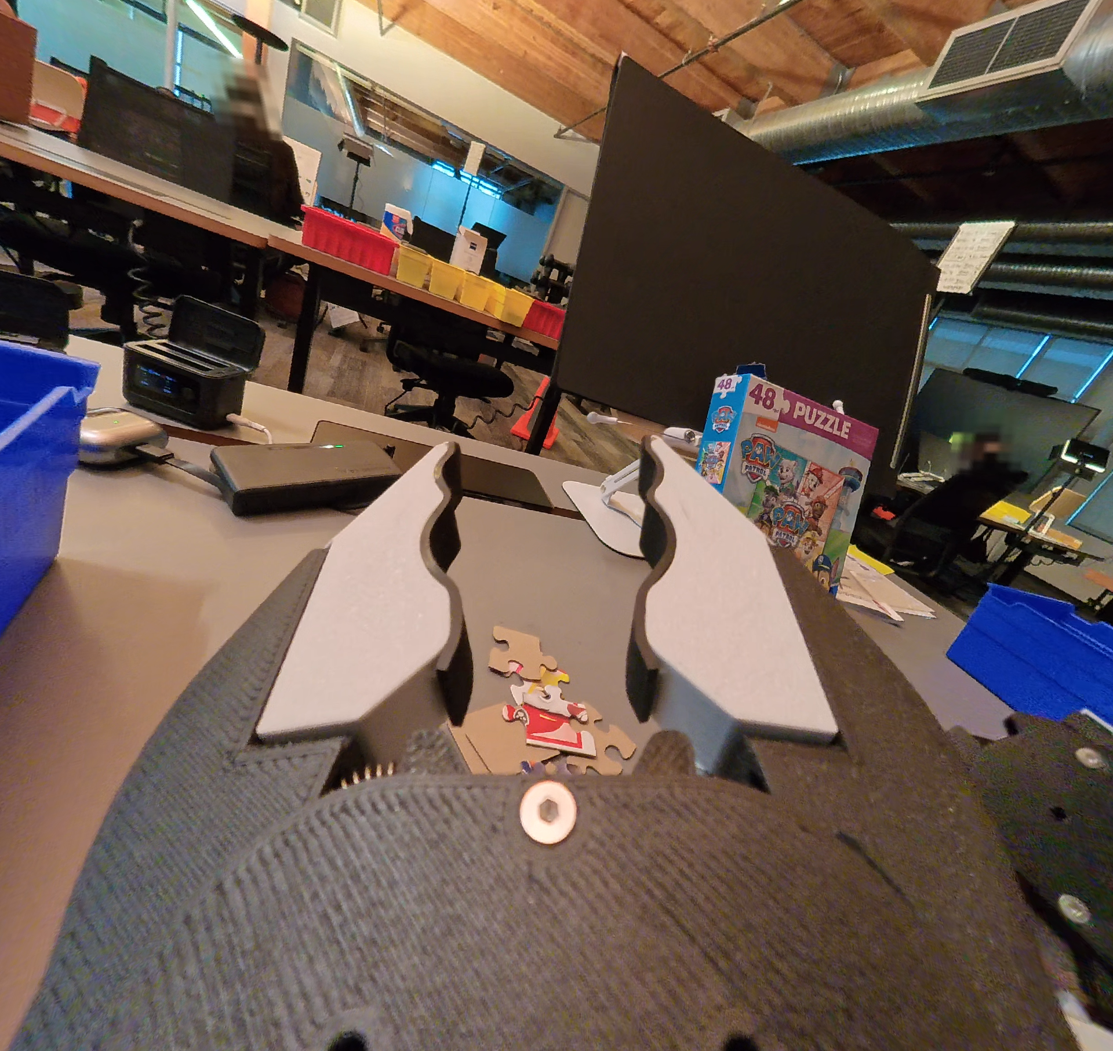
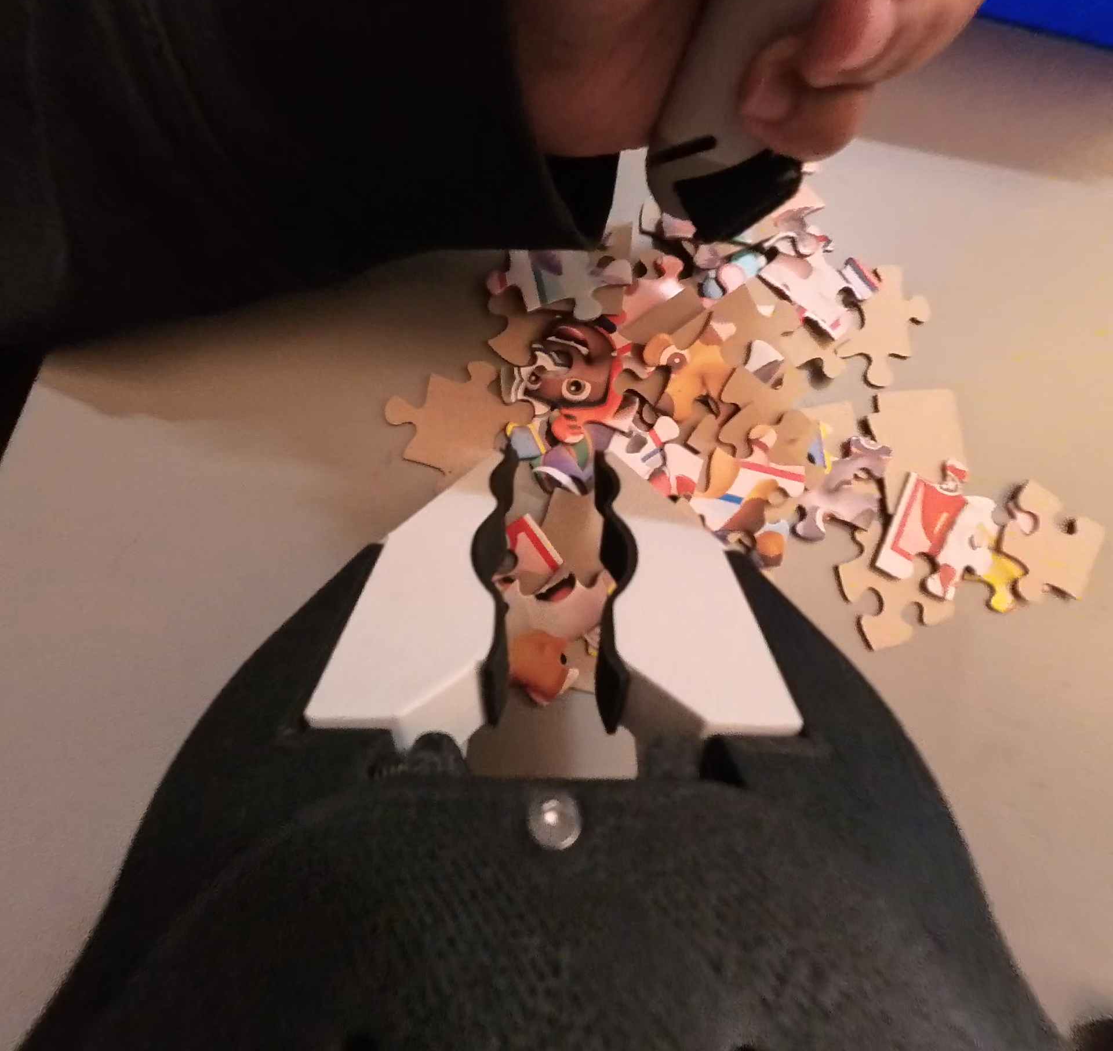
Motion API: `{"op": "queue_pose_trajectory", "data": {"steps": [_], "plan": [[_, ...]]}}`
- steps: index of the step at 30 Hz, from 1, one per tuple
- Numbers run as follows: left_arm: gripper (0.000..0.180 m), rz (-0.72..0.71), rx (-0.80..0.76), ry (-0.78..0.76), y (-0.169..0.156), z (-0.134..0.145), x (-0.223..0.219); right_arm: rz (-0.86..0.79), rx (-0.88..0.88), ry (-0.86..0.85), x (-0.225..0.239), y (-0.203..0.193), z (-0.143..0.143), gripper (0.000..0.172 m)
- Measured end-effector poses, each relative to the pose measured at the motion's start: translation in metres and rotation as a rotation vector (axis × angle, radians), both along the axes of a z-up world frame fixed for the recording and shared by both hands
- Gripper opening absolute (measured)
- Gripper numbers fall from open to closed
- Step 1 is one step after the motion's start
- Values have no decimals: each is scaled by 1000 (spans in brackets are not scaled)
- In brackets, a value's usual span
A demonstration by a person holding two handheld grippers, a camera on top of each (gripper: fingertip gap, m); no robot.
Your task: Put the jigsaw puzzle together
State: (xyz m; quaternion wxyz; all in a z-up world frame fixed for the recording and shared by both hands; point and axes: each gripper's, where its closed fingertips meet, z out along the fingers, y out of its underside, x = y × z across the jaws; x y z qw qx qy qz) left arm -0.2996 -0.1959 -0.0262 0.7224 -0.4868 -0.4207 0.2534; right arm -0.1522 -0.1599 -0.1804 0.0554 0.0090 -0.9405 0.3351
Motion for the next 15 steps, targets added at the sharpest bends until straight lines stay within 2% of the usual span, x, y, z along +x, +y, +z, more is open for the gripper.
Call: {"op": "queue_pose_trajectory", "data": {"steps": [3,4,13,15], "plan": [[58,1,10,3,-2,2,0,23,38,-2,-1,1,-3,2],[58,2,10,3,-3,2,0,24,21,-5,-2,0,1,0],[57,11,69,7,-17,7,-1,-98,-230,-43,-37,-9,62,0],[54,16,68,47,-18,15,4,-134,-275,-26,-53,-17,73,0]]}}
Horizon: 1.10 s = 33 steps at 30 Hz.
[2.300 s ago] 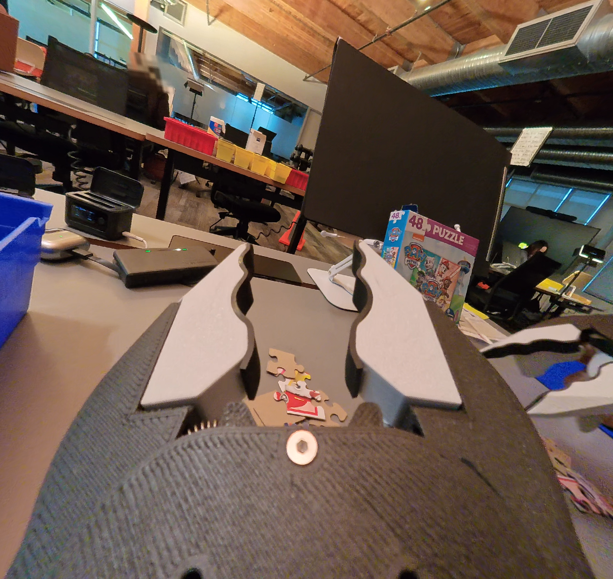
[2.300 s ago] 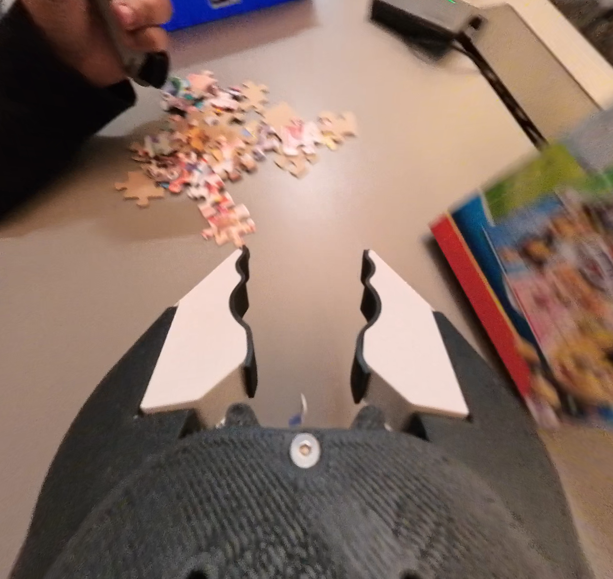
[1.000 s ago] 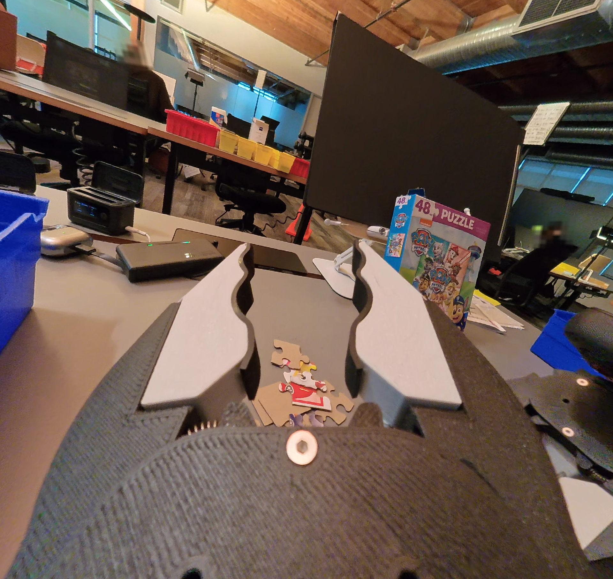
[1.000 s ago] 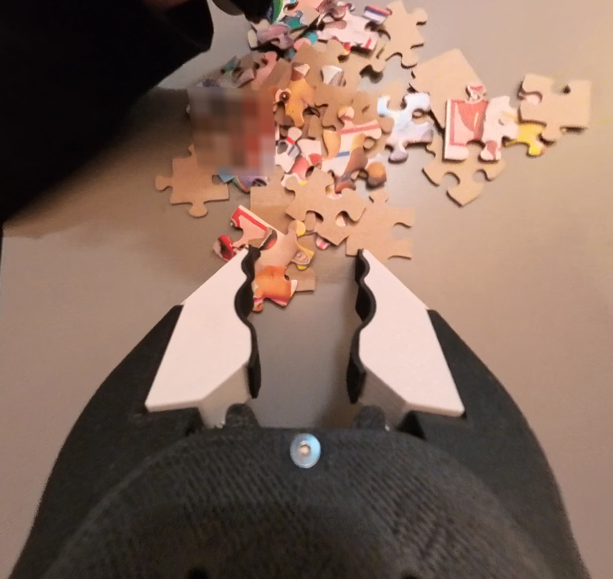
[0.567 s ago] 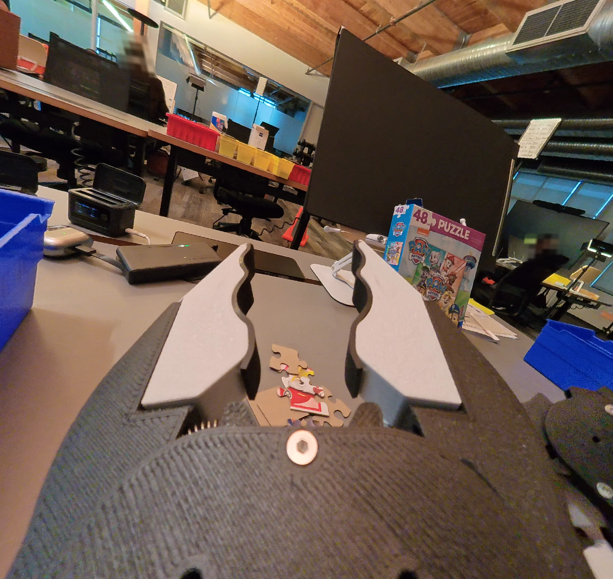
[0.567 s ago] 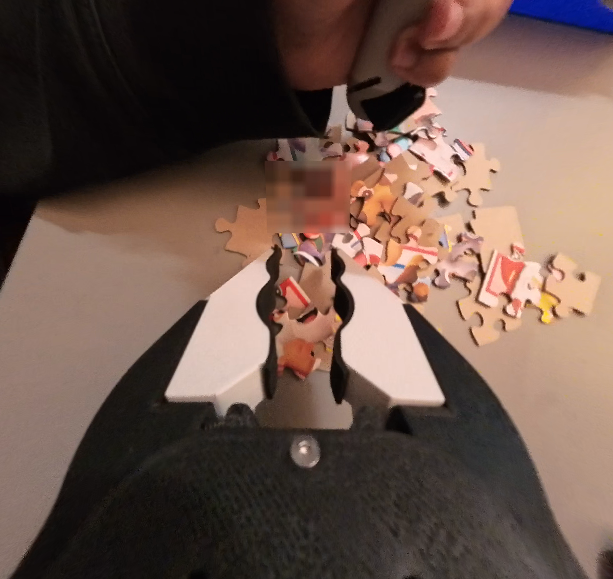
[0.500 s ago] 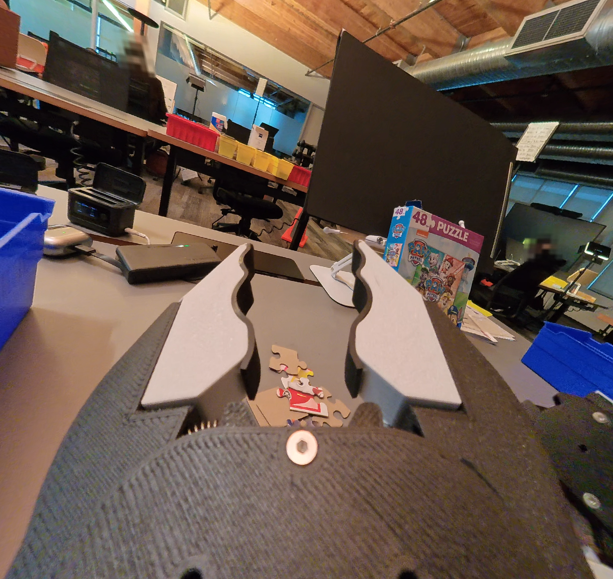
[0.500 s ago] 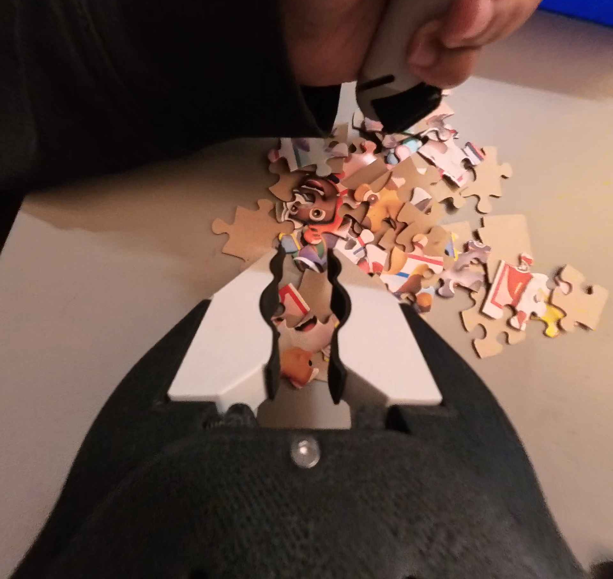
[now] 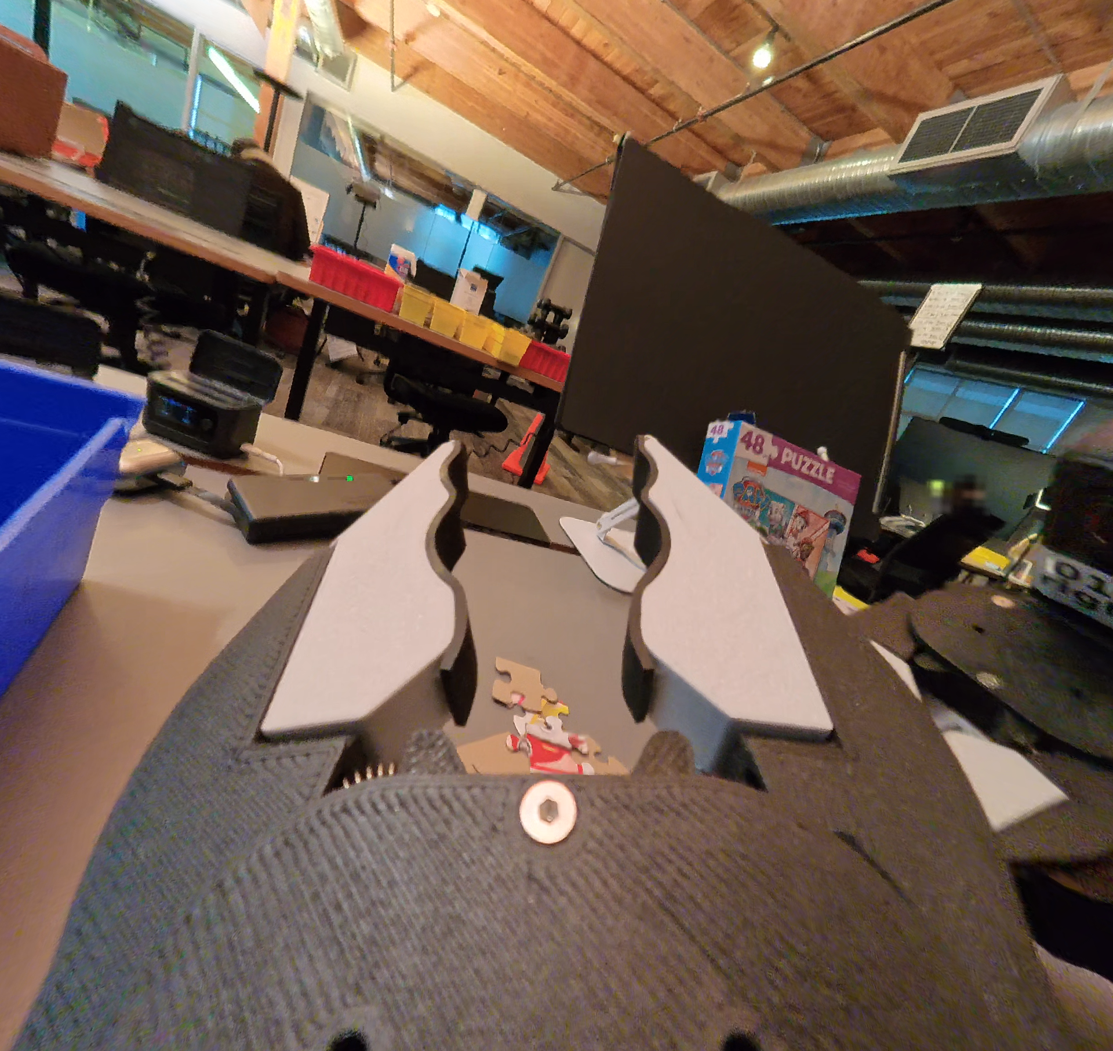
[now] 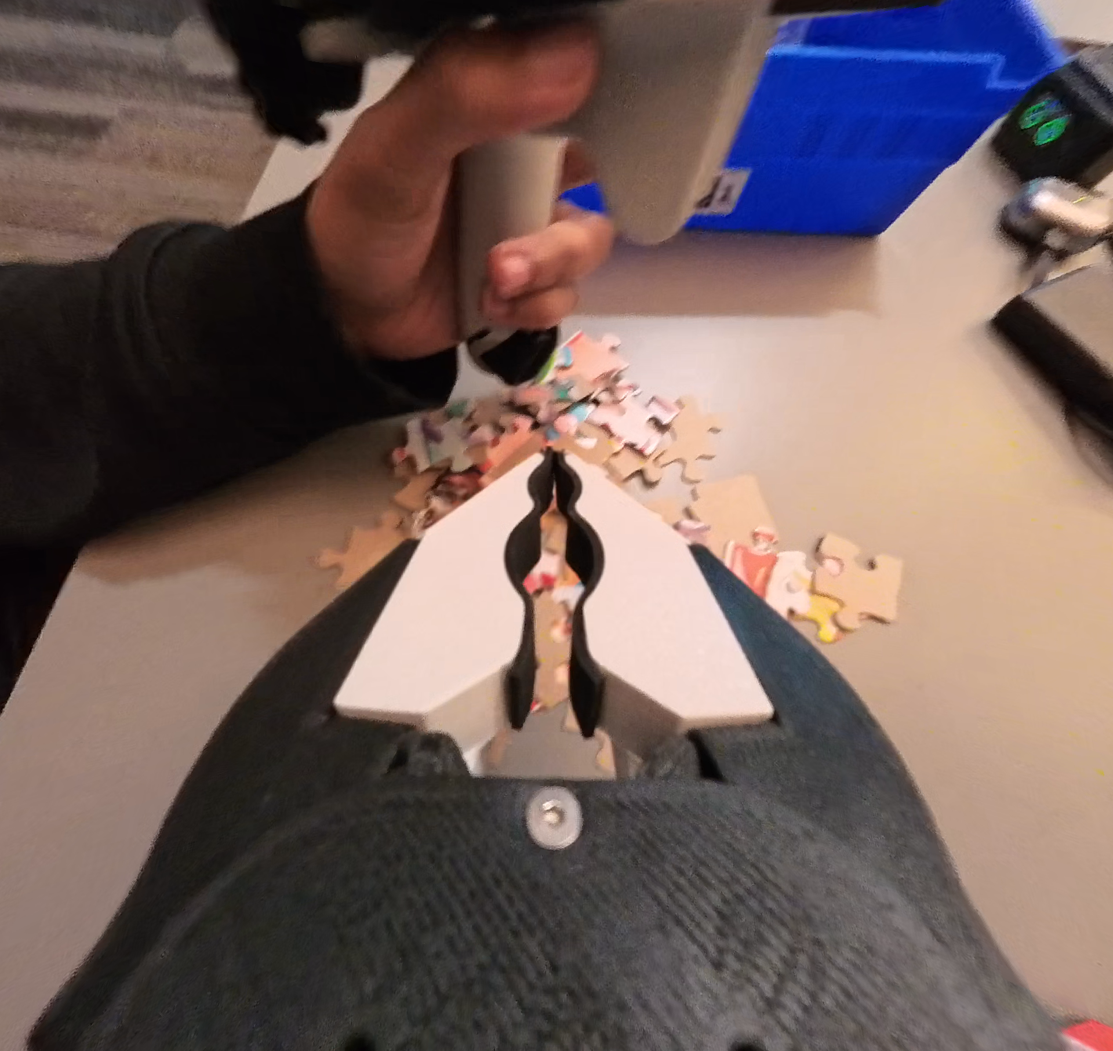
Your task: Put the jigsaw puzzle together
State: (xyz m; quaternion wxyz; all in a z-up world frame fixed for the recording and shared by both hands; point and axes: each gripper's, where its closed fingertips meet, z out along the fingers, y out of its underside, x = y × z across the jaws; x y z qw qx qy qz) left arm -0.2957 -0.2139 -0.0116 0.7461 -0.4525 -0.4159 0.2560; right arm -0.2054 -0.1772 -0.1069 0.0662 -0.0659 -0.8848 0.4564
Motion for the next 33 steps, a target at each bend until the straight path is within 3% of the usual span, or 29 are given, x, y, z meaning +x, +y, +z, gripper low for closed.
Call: {"op": "queue_pose_trajectory", "data": {"steps": [6,9,11,13,14,16,18,22,27,30,33], "plan": [[51,-37,-21,154,1,51,32,-62,-58,-10,-66,-59,7,0],[51,-31,-8,196,-16,84,53,-8,-170,-20,-75,-117,37,0],[48,48,-1,204,-46,102,65,29,-225,-3,-74,-154,60,0],[25,188,-6,173,-89,106,68,40,-203,31,-79,-185,67,0],[5,265,-13,140,-113,102,67,38,-175,40,-82,-197,65,0],[0,409,-8,49,-160,85,61,28,-126,19,-90,-215,56,1],[0,458,-2,-72,-192,63,55,30,-117,-32,-92,-224,53,13],[0,462,70,-107,-212,55,56,15,-197,-49,-92,-220,72,17],[0,442,14,-85,-191,59,51,8,-159,-43,-86,-193,78,23],[16,435,-42,-85,-180,58,48,17,-150,-47,-57,-144,80,28],[22,385,-31,-54,-165,63,46,-52,-86,36,-29,-54,72,33]]}}
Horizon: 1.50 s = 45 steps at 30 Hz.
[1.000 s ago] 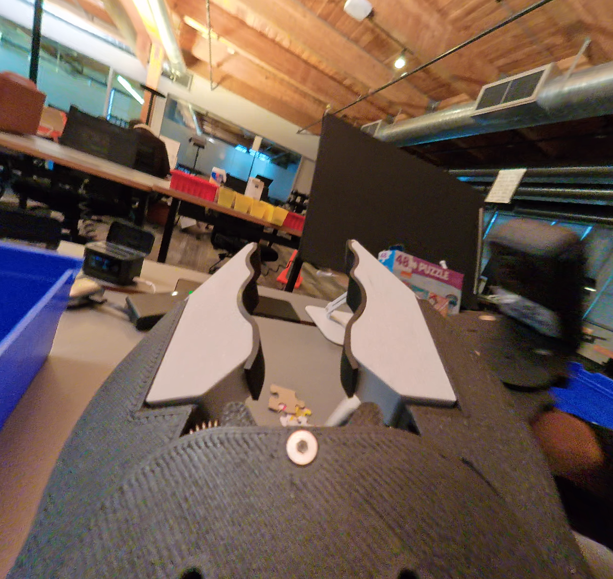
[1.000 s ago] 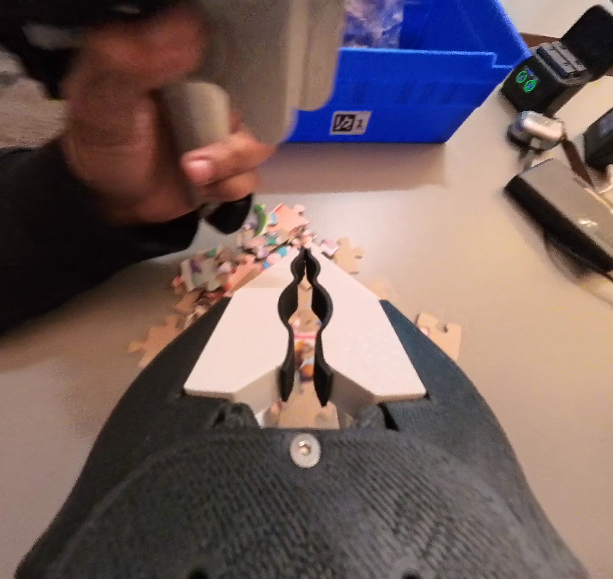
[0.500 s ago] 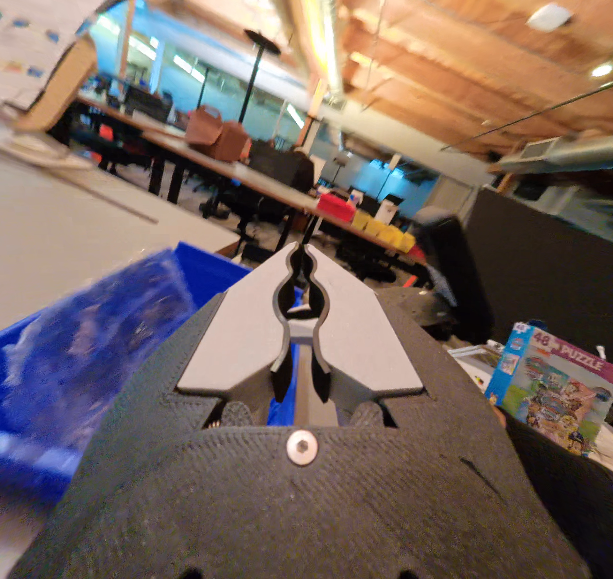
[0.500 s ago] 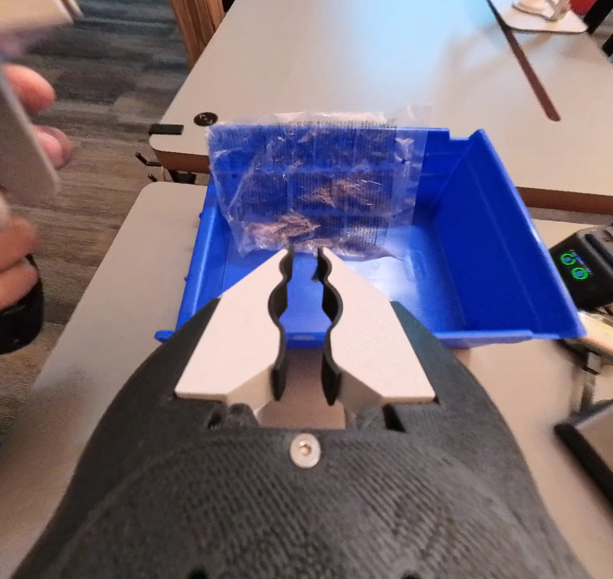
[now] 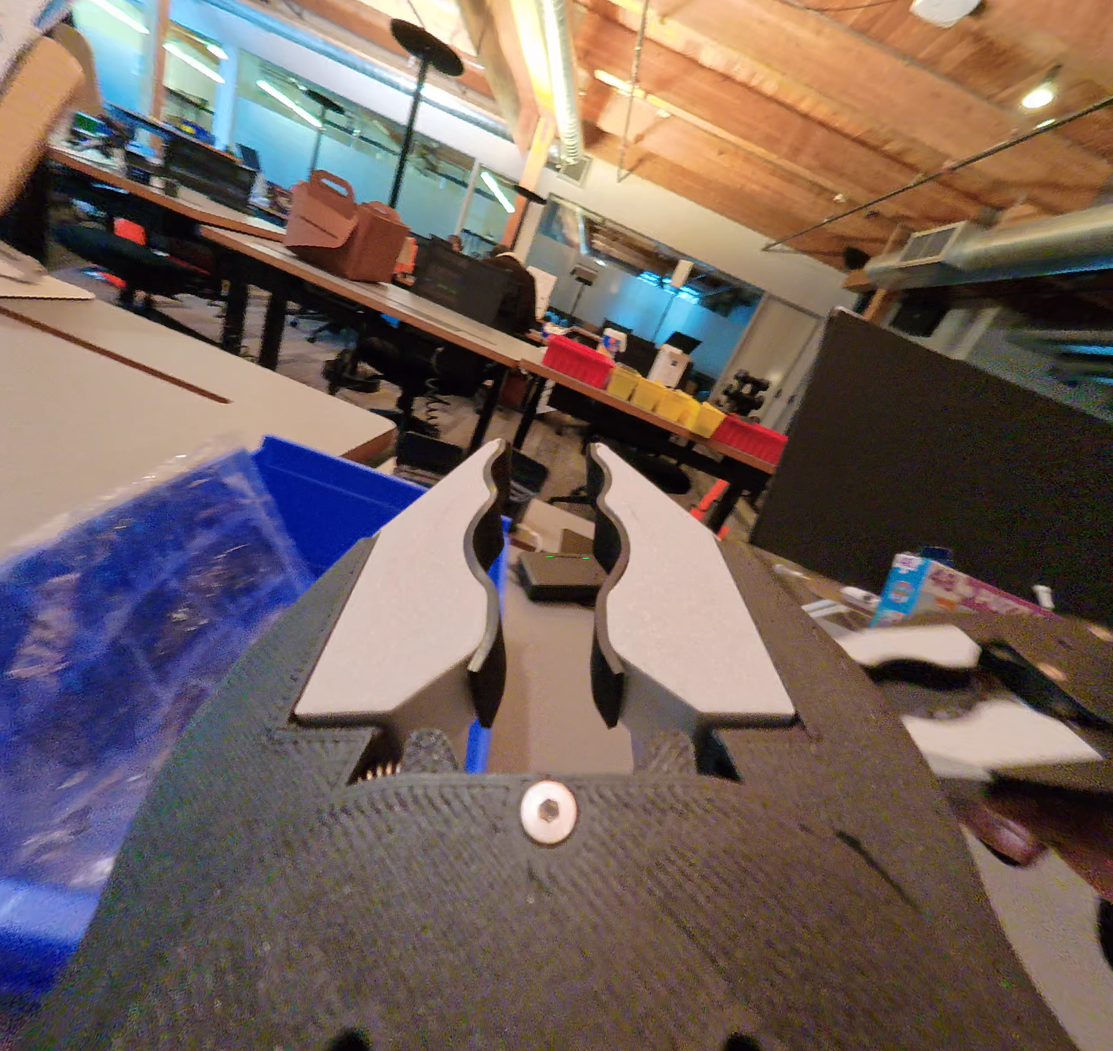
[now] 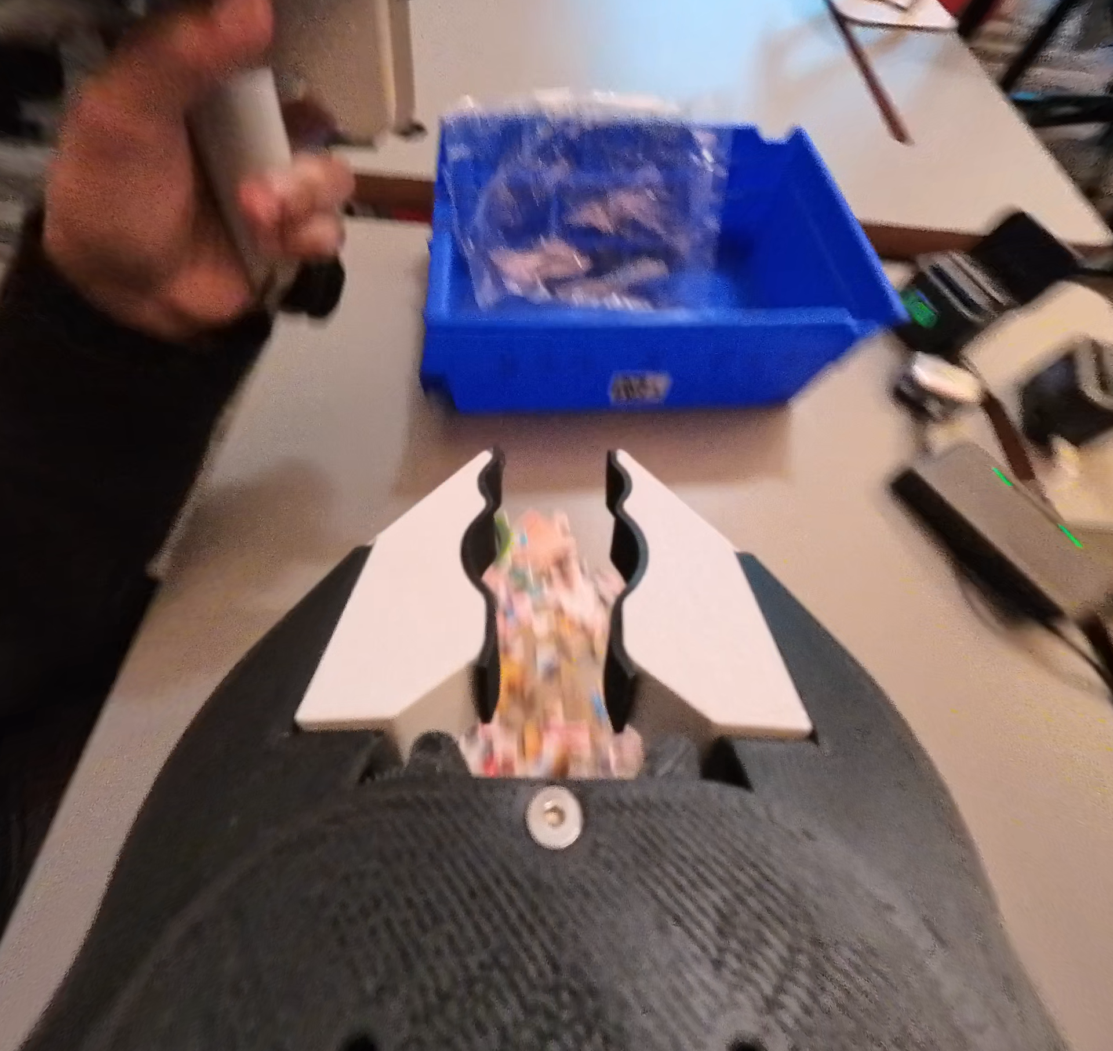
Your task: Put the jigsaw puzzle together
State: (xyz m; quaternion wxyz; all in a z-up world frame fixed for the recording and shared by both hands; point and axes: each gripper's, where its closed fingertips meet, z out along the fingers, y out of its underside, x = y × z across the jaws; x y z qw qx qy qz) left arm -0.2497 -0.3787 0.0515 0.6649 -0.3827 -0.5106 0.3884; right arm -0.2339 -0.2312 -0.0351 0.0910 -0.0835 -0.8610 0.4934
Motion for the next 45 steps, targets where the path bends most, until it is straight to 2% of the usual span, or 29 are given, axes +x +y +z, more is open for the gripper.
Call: {"op": "queue_pose_trajectory", "data": {"steps": [3,5,7,10,12,16,18,20,23,27,34,38,45], "plan": [[25,-106,4,18,30,2,-5,-237,79,61,16,123,-16,35],[28,-167,-11,15,53,1,-9,-487,133,28,35,217,-32,36],[30,-224,-26,16,77,-1,-13,-739,122,-37,73,299,-47,37],[33,-324,-77,-5,127,-7,-16,-973,29,-105,142,379,-69,37],[34,-387,-134,-21,165,-13,-15,-1008,12,-163,181,407,-88,39],[36,-544,-204,-40,241,-21,1,-878,35,-252,229,415,-121,49],[36,-619,-192,-22,269,-15,14,-857,74,-275,238,421,-134,46],[35,-661,-180,5,285,-9,26,-832,74,-299,241,421,-142,45],[35,-654,-210,5,293,-13,30,-820,139,-297,237,420,-155,44],[35,-611,-242,-7,284,-20,23,-814,169,-251,212,406,-155,31],[35,-604,-133,1,252,-13,13,-739,150,-240,138,356,-155,25],[35,-535,-79,21,217,-6,3,-624,171,-229,105,298,-155,25],[35,-472,5,19,173,-7,-11,-423,145,-203,68,162,-155,27]]}}
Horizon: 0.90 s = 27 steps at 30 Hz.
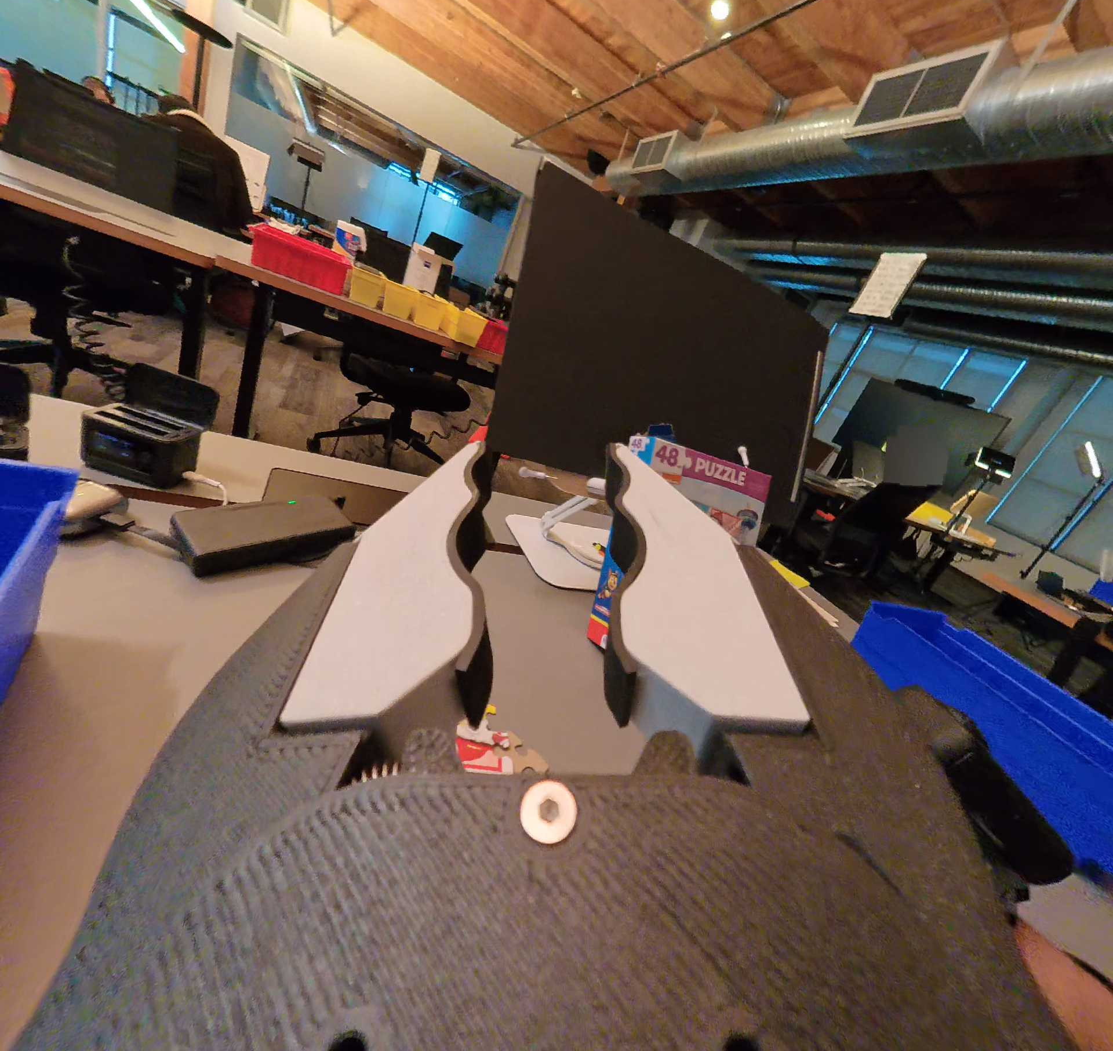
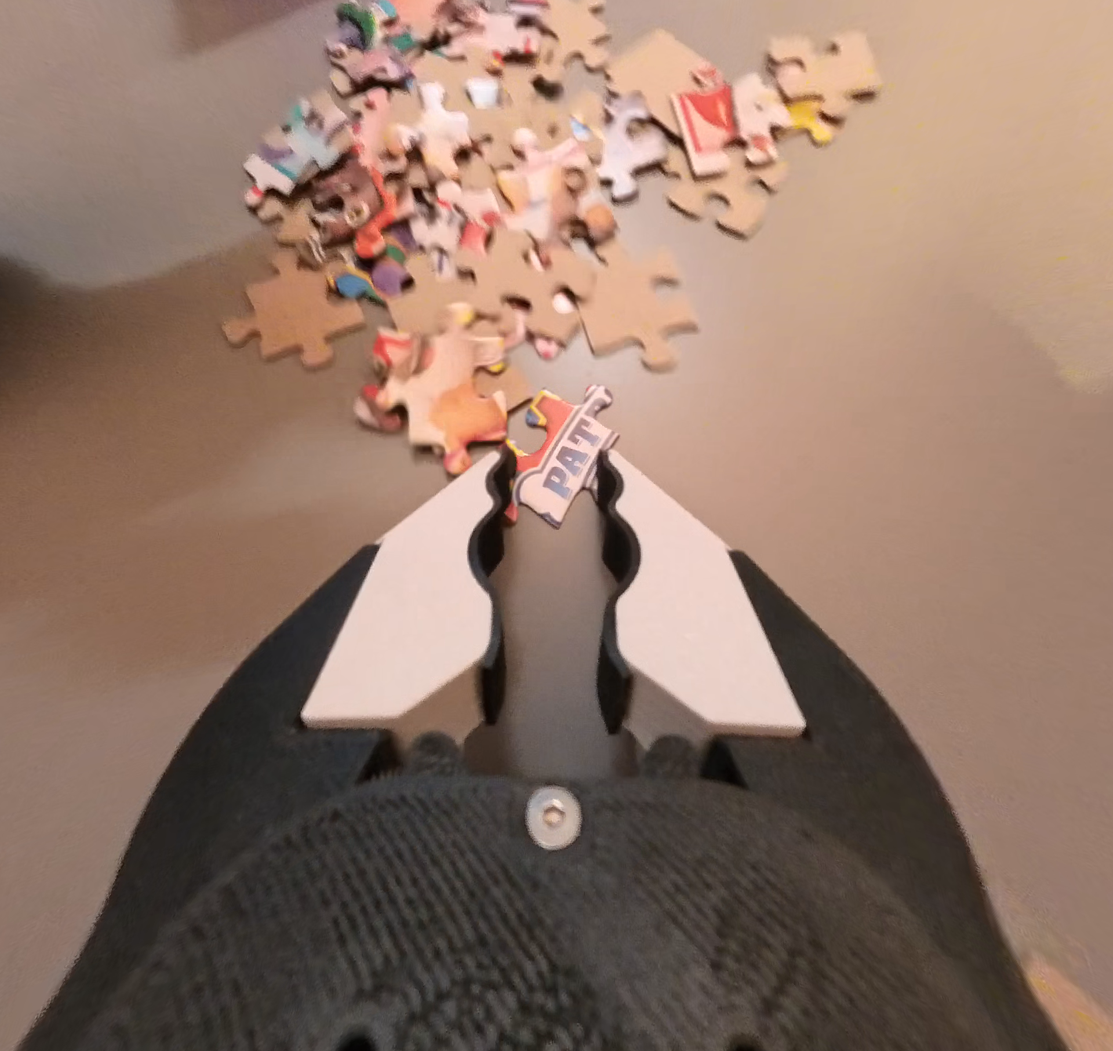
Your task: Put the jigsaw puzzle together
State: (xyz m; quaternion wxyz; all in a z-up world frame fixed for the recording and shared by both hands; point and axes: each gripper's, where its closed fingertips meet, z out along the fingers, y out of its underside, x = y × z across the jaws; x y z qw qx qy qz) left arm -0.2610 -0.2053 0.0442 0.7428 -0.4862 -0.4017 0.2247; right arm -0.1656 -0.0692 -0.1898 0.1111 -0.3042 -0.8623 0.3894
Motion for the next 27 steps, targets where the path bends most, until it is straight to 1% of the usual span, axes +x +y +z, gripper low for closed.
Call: {"op": "queue_pose_trajectory", "data": {"steps": [2,3,4,5,7,10,13,14,15,17,20,21,23,25,27], "plan": [[35,13,8,-3,-9,-1,-2,19,8,-4,-4,-18,1,30],[34,22,9,-4,-13,-2,-4,31,5,-9,-4,-22,2,38],[35,33,8,-5,-17,-3,-5,32,3,-8,-4,-21,4,44],[35,43,6,-6,-20,-4,-7,16,5,2,-5,-14,8,45],[35,57,5,-9,-25,-6,-10,-49,-3,37,-7,11,21,45],[36,46,8,-18,-21,-11,-12,-218,-3,56,-8,74,33,44],[35,18,1,-26,-8,-13,-13,-430,21,52,-5,151,29,46],[36,8,-2,-25,-3,-13,-12,-481,16,40,-2,171,25,47],[36,-2,-6,-22,3,-13,-11,-513,-3,19,2,184,21,50],[36,-20,-15,-17,14,-13,-8,-550,-39,-26,8,196,13,59],[36,-39,-34,-19,26,-14,-6,-562,10,-35,10,204,1,69],[36,-43,-40,-19,29,-14,-5,-565,34,-22,8,206,-1,69],[36,-44,-52,-13,33,-13,-3,-566,60,-3,4,204,-1,58],[36,-37,-69,-7,35,-14,-3,-523,41,-7,3,188,-1,25],[36,-26,-83,-4,35,-15,-4,-481,39,6,1,171,-1,23]]}}
